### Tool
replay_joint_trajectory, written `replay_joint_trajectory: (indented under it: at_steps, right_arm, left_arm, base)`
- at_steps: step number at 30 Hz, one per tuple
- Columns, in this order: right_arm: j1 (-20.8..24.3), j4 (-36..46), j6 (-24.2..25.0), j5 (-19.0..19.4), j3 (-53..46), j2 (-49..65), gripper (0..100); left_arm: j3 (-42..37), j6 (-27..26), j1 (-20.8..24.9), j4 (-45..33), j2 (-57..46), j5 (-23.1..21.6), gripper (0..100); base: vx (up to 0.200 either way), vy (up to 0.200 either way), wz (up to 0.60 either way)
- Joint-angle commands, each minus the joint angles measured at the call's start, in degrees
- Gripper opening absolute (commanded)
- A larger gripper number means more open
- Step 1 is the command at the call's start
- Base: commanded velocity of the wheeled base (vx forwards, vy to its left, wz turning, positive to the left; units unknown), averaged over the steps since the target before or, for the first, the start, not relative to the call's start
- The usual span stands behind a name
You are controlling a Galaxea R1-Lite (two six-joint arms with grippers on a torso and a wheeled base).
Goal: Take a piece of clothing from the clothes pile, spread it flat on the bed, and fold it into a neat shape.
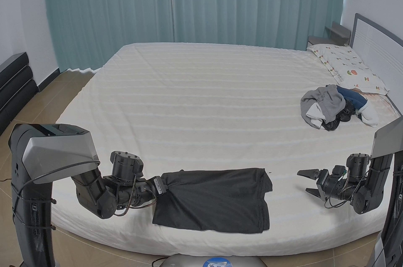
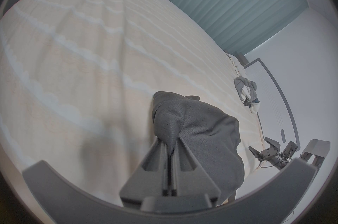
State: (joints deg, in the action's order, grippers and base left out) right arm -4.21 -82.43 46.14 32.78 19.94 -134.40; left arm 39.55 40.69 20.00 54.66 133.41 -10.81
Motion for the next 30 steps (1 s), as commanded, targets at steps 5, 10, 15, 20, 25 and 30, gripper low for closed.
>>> replay_joint_trajectory:
  at_steps: [5, 10, 15, 20, 25, 30]
  right_arm:
    - [0.0, 0.0, 0.0, 0.0, 0.0, -0.1, 100]
    - [0.0, 0.0, 0.0, 0.0, 0.0, -0.1, 100]
    - [0.0, 0.0, 0.0, 0.0, 0.0, -0.1, 100]
    - [0.0, 0.0, 0.0, 0.0, 0.0, -0.1, 100]
    - [0.0, 0.0, 0.0, 0.0, 0.0, -0.1, 100]
    - [0.0, 0.0, 0.3, 0.0, 0.2, -0.1, 100]
  left_arm:
    - [-0.6, 0.8, 0.8, -0.1, -0.2, 0.0, 0]
    - [-1.0, 1.1, 0.9, -0.1, -0.3, 0.0, 0]
    - [-1.6, 1.2, 1.0, 0.0, -0.5, 0.0, 100]
    - [-1.6, 1.3, 0.9, 0.1, -0.6, -0.1, 100]
    - [-1.3, 1.3, 0.9, 0.4, -0.3, 0.0, 100]
    - [-0.3, 4.0, -0.1, 0.4, -1.6, 0.1, 100]
  base:
    - [0.000, 0.040, 0.00]
    - [0.000, 0.000, 0.00]
    - [0.000, 0.000, 0.00]
    - [0.000, 0.000, 0.00]
    - [0.000, 0.000, 0.00]
    - [0.000, 0.000, 0.00]
